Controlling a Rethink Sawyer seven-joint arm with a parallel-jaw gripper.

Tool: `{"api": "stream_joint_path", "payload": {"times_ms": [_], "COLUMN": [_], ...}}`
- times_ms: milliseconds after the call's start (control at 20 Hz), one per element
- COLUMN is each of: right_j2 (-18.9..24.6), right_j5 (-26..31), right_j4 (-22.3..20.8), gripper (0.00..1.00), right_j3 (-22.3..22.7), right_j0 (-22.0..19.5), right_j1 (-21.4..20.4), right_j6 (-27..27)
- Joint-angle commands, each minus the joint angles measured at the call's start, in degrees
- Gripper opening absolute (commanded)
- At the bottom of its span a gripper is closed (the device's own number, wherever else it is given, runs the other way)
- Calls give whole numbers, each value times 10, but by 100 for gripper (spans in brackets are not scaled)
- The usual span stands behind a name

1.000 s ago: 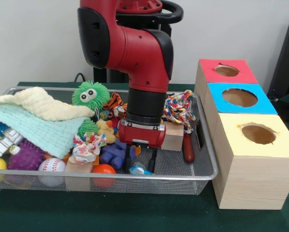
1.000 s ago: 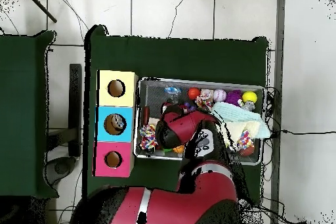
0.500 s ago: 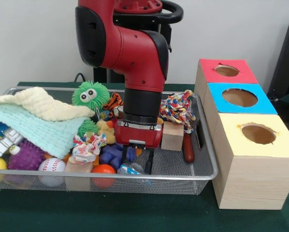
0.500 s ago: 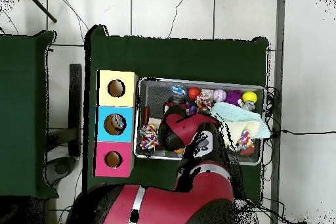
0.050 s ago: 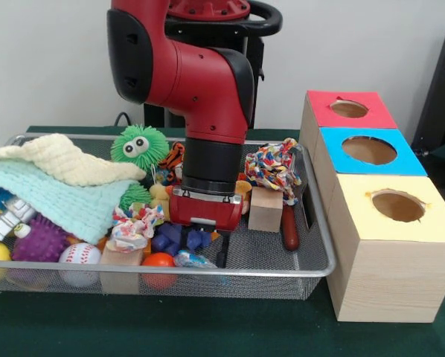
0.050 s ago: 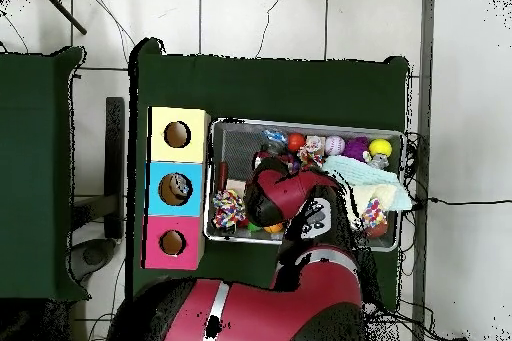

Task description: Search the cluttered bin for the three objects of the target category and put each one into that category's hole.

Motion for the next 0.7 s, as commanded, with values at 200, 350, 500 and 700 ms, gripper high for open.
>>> {"api": "stream_joint_path", "payload": {"times_ms": [200, 350, 500, 700], "right_j2": [-27, -22, -17, -22], "right_j5": [-22, -16, -13, -18], "right_j4": [38, 42, 42, 46], "gripper": [0, 0, 0, 0], "right_j3": [-32, -25, -20, 4], "right_j0": [3, 2, -1, 1], "right_j1": [36, 34, 31, 16], "right_j6": [49, 48, 45, 54]}}
